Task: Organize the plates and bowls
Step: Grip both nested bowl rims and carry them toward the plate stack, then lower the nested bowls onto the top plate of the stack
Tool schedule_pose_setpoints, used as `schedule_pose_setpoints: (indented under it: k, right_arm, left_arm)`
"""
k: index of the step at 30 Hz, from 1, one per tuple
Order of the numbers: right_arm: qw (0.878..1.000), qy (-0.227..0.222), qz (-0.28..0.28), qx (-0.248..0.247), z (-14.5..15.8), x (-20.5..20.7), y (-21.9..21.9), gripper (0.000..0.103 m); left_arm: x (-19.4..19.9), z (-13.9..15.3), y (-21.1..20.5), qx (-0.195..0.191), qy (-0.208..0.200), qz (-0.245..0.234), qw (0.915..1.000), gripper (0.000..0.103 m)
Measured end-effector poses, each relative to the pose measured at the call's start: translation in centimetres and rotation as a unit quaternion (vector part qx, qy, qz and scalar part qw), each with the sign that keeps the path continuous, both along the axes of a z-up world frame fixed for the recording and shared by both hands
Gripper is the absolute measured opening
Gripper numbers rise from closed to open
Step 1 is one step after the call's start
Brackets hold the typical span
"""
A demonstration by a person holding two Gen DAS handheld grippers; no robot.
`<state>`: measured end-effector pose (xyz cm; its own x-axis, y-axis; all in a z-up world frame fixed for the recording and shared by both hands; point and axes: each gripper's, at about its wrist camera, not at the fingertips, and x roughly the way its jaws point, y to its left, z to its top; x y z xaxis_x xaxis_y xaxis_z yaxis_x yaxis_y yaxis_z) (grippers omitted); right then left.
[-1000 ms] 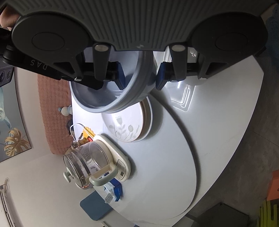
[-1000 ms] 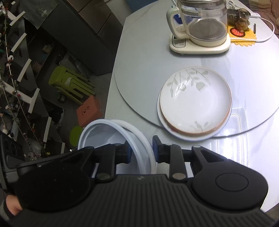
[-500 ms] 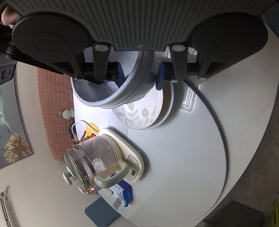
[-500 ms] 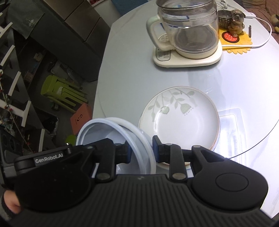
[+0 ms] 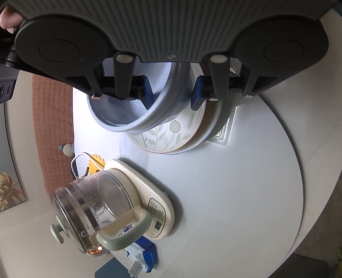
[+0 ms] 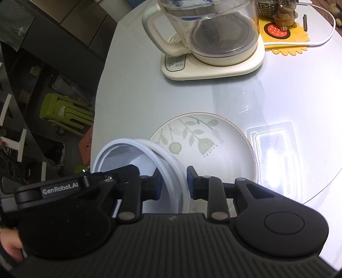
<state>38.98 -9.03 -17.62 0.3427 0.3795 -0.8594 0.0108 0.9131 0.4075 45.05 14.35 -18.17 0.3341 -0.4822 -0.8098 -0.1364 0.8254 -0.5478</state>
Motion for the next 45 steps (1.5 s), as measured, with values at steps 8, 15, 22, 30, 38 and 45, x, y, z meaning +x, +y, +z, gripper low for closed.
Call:
schedule_pose_setpoints:
  k: [8,15,22,30,38,45]
  right_arm:
    - [1.0,0.017,-0.009,-0.002,-1.8,1.4,-1.4,0.027]
    - [0.999,0.032,-0.01,0.002,-3.2,2.3,-2.2,0.027]
    - [0.999,0.037,-0.004,0.0,-4.0,2.8,-2.4,0.027]
    - [1.0,0.016,-0.012,-0.018,-2.7,2.5,-2.7,0.031]
    - [0.999,-0.021,-0.018,-0.036,-0.2,0.9,-3.0,0.038]
    - [0.997,-0.054,-0.019,-0.047,2.7,-0.8,-2.6,0.038]
  left_arm:
    - [1.8,-1.8,-2.0,0.016,0.014,-0.023,0.9995,0.043]
    - [2.4,-3.3,-2.6,0.016,0.03,-0.023,0.9992,0.043]
    - [2.4,-3.3,-3.0,0.027,0.026,-0.023,0.999,0.043]
    - [1.9,-2.0,-2.9,0.036,0.01,-0.03,0.9988,0.05]
    - [0.1,0.6,-2.2,0.05,-0.019,-0.033,0.998,0.051]
    - [-2.1,3.7,-1.2,0.057,-0.052,-0.028,0.9966,0.051]
